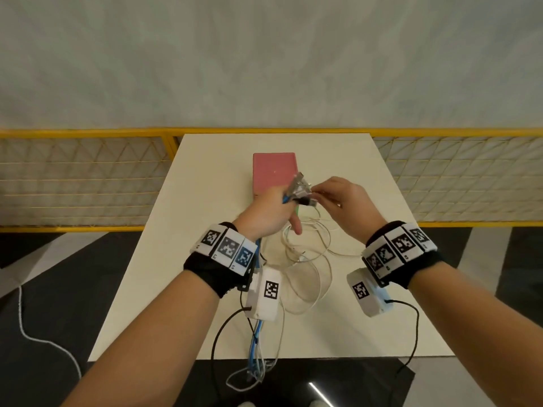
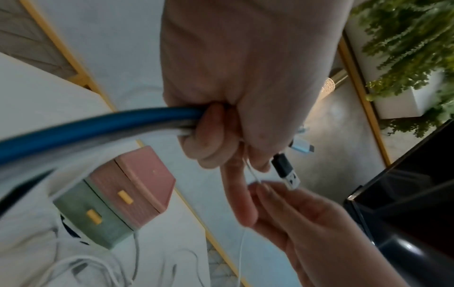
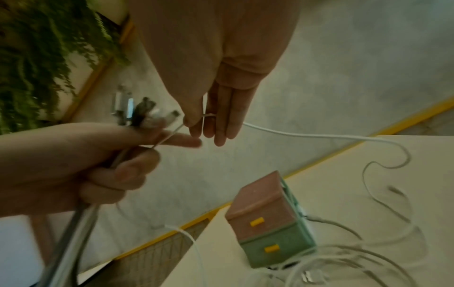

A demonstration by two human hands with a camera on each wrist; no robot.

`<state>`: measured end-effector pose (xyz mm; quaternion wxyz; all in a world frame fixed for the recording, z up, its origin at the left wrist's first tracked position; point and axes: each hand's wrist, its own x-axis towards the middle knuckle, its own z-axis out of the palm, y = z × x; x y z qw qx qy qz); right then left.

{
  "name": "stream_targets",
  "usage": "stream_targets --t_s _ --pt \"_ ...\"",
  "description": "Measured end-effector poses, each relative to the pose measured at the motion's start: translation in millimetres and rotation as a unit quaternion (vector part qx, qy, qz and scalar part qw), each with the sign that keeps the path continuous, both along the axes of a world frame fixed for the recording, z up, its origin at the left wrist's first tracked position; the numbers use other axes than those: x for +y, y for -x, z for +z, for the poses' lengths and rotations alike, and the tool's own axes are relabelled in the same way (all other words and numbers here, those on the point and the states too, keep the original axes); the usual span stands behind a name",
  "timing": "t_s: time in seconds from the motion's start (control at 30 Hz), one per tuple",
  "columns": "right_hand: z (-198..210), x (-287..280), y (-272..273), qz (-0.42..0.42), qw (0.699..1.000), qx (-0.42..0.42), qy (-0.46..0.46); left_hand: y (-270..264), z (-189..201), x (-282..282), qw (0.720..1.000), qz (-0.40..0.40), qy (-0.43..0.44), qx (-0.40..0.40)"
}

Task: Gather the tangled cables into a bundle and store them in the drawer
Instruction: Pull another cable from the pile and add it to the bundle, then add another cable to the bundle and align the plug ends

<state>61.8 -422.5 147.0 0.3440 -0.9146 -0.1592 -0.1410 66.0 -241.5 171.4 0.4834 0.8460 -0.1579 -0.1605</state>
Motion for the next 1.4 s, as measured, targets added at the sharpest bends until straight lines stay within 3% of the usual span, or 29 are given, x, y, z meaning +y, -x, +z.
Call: stream_targets --t_s 0.07,0.23,0.3,0.37,0.5,0.57,0.73,0.8,0.9,1.0,1.13,1.2,1.3,1.4 --pt "6 4 -4 0.01 1.0 -0.014 0.009 0 2 -2 1.0 0.009 0.008 -0.023" --pt "5 -30 -14 -0.055 0.994 0.076 0.055 -6 5 23 0.977 0.19 0.075 -0.063" --pt "6 -31 -11 -0.043 0.995 0.064 0.064 -7 8 28 0.966 0.231 0.09 -0.068" --pt "11 -19 -8 -0.004 0.997 0.01 0.072 -5 13 22 0.972 0.207 0.091 -0.069" --pt "27 7 -6 0.071 0.993 -0.065 0.072 7 24 1 0.996 0.059 0.035 -0.054" --pt "32 8 -5 0.079 0.993 -0.062 0.065 6 25 2 0.995 0.07 0.031 -0.06" --pt "28 -21 -7 0.003 0.998 0.007 0.069 -5 12 33 0.981 0.18 0.058 -0.044" --pt "26 -23 -4 0.014 0.997 -0.029 0.068 -5 12 37 0.974 0.21 0.072 -0.046" --pt "30 -5 6 0.117 0.983 -0.091 0.104 -1 15 27 0.967 0.222 0.101 -0.069" --pt "32 18 19 0.218 0.956 -0.102 0.167 1 16 10 0.97 0.215 0.075 -0.081" --pt "20 31 29 0.308 0.91 -0.131 0.243 3 21 -2 0.978 0.154 0.126 0.054" --pt "10 31 30 0.328 0.903 -0.118 0.252 5 22 -3 0.976 0.134 0.148 0.087" --pt "2 23 33 0.324 0.918 -0.086 0.213 2 17 -1 0.974 0.151 0.152 0.073" --pt "2 14 38 0.261 0.958 -0.094 0.071 0 13 2 0.974 0.151 0.158 0.052"
